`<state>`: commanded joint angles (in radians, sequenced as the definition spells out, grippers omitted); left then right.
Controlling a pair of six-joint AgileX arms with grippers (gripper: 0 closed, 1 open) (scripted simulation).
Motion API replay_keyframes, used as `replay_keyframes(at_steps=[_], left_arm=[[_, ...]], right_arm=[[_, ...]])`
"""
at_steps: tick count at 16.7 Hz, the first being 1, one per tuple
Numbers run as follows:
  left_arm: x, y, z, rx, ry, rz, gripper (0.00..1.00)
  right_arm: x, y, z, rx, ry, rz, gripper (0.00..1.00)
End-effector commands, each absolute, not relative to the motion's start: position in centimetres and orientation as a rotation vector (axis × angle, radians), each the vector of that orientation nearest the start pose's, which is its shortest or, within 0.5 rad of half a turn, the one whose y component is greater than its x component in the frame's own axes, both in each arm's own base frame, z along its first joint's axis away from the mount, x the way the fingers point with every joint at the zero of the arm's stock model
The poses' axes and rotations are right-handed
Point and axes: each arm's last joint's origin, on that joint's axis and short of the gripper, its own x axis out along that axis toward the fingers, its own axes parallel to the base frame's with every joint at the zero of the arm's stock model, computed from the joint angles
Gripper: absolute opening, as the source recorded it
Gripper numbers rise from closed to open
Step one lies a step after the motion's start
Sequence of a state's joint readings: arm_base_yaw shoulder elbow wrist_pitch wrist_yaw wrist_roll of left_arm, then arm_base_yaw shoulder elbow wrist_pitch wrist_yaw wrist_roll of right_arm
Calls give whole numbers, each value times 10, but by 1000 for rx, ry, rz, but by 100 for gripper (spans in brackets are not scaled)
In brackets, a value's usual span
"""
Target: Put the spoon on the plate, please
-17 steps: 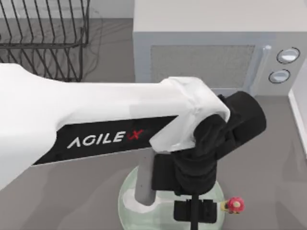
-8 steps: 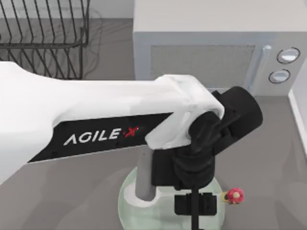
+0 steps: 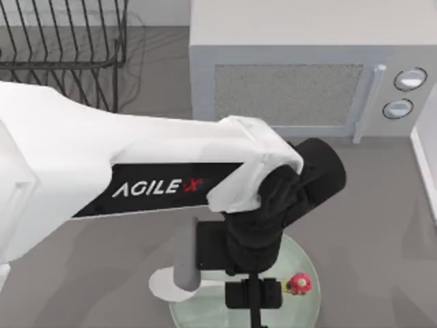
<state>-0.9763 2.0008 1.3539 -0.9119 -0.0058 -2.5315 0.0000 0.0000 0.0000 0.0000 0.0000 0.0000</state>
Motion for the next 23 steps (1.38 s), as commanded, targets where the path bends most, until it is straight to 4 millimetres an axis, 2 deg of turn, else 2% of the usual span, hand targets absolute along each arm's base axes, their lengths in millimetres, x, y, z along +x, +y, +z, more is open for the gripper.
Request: replay_keyframes(at_steps=[1,6,19,23], left_arm=[[209,-302,135,-1198,1204,1208,0],[209,-302,135,-1198,1204,1208,0],[209,-302,135,-1198,1204,1208,98],[209,-302,135,-1198,1204,1208,100]], right_arm=[[106,-1,160,0,0,0,100],[106,-1,160,0,0,0,100],[106,-1,160,0,0,0,100],[106,-1,160,0,0,0,100]])
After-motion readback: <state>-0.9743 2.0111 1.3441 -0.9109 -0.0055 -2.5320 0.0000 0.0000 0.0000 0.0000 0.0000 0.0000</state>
